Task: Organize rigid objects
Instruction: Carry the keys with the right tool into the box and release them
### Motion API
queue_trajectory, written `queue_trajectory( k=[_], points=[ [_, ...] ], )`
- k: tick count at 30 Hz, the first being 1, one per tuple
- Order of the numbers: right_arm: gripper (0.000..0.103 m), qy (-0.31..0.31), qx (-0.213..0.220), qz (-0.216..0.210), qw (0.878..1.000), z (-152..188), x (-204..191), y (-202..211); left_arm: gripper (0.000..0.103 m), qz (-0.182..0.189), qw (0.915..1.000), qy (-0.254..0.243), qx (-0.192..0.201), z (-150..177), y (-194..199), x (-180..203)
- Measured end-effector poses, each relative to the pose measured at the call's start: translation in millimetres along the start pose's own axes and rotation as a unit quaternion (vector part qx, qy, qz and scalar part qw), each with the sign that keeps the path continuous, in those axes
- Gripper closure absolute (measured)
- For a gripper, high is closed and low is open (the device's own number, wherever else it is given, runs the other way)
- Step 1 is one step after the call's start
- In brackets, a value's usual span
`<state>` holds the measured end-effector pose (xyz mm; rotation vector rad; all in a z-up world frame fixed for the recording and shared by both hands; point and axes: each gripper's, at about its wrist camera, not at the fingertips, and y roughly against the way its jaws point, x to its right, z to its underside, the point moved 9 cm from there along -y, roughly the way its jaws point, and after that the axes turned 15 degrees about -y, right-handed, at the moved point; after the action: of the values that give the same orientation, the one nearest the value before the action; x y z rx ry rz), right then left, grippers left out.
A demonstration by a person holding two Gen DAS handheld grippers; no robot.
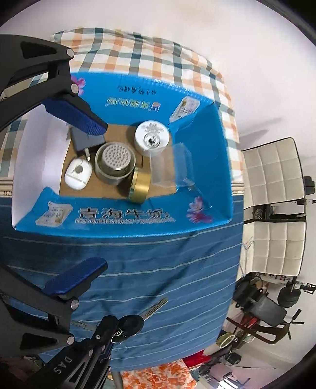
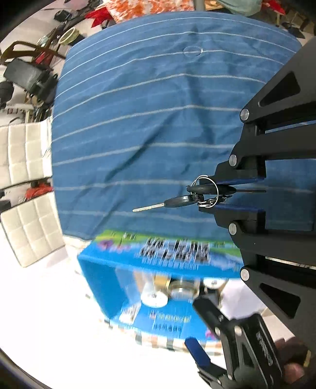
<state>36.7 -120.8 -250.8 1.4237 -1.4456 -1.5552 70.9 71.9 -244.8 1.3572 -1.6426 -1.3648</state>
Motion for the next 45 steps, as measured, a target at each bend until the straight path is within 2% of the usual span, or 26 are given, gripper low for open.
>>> queue_trajectory(
  k=[10,19,32,38,45],
  points=[
    [0.089,0.022,-0.005,-0.069,0.997,-10.3,-90.2,10.2,0.0,-0.016,0.9998,0.014,0.007,4.7,15.1,-54.4],
    [0.089,0.018,-0.036,-0.092,0.995,3.2,-141.9,-6.7,0.0,-0.019,0.9994,0.028,-0.004,27.6,4.4,-97.2],
    [0.089,-0.03,-0.073,-0.067,0.995,44.8,-168.3,-70.6,0.0,0.003,0.9996,0.002,-0.029,66.3,-34.1,-119.9],
    [0.089,-0.051,-0.065,-0.038,0.996,50.7,-170.1,-94.7,0.0,0.017,0.9994,-0.004,-0.031,70.3,-49.3,-123.9],
    [0.089,-0.061,-0.049,0.002,0.997,49.8,-168.4,-118.2,0.0,0.033,0.9987,0.015,-0.034,74.5,-63.5,-124.9]
  ],
)
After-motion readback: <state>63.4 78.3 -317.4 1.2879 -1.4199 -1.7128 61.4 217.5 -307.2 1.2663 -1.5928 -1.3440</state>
